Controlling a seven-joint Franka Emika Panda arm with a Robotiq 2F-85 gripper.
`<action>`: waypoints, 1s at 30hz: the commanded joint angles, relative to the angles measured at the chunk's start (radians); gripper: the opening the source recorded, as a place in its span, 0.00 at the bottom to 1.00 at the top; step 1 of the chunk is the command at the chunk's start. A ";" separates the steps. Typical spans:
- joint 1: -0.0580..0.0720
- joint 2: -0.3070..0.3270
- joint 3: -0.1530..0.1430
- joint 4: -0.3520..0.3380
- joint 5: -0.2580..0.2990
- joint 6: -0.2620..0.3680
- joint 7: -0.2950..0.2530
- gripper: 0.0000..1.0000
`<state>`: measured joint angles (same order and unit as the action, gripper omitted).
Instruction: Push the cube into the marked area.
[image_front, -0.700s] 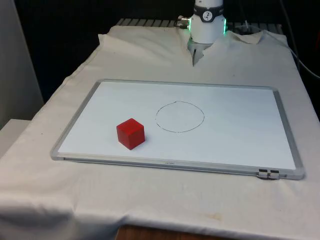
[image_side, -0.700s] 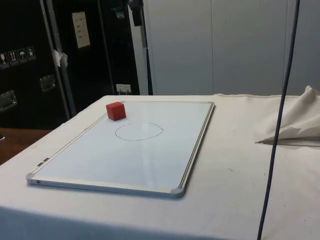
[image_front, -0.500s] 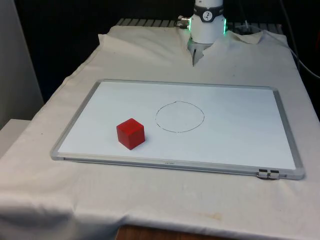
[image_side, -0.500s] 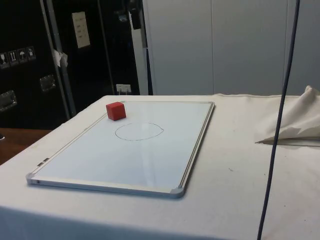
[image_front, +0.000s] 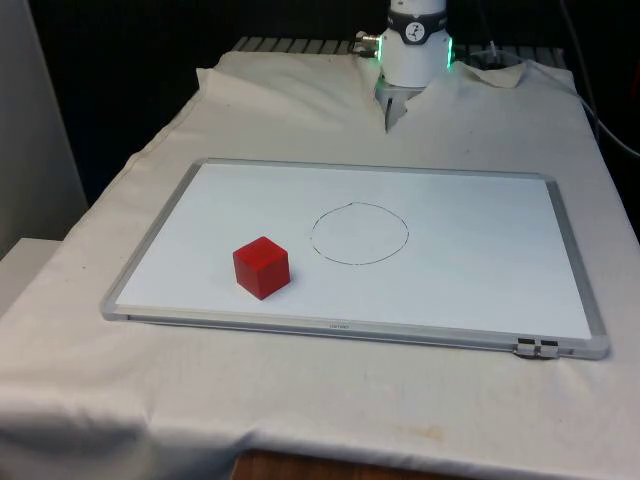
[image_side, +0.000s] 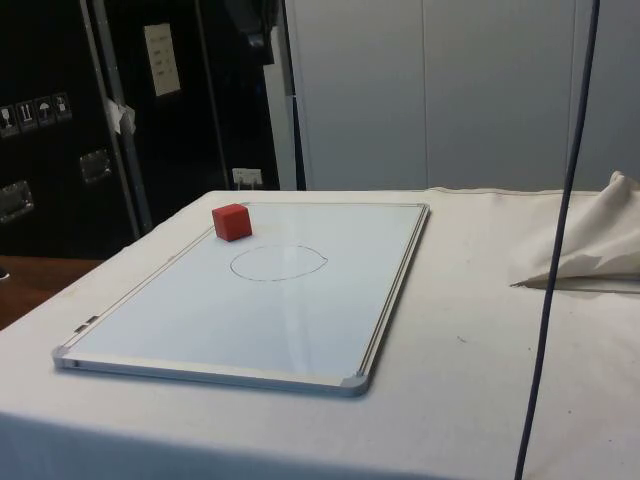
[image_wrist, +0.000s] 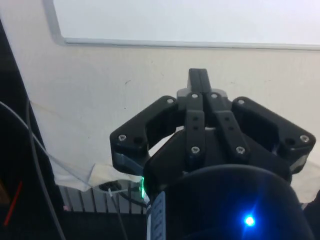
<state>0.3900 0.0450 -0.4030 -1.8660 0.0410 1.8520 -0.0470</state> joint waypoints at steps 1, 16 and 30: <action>-0.001 0.008 0.000 0.004 0.008 0.017 -0.001 0.00; -0.019 0.092 -0.002 0.027 0.055 0.162 -0.024 0.00; -0.058 0.223 -0.037 0.059 0.157 0.281 -0.136 0.00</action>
<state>0.3400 0.2590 -0.4430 -1.8130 0.1840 2.1290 -0.1720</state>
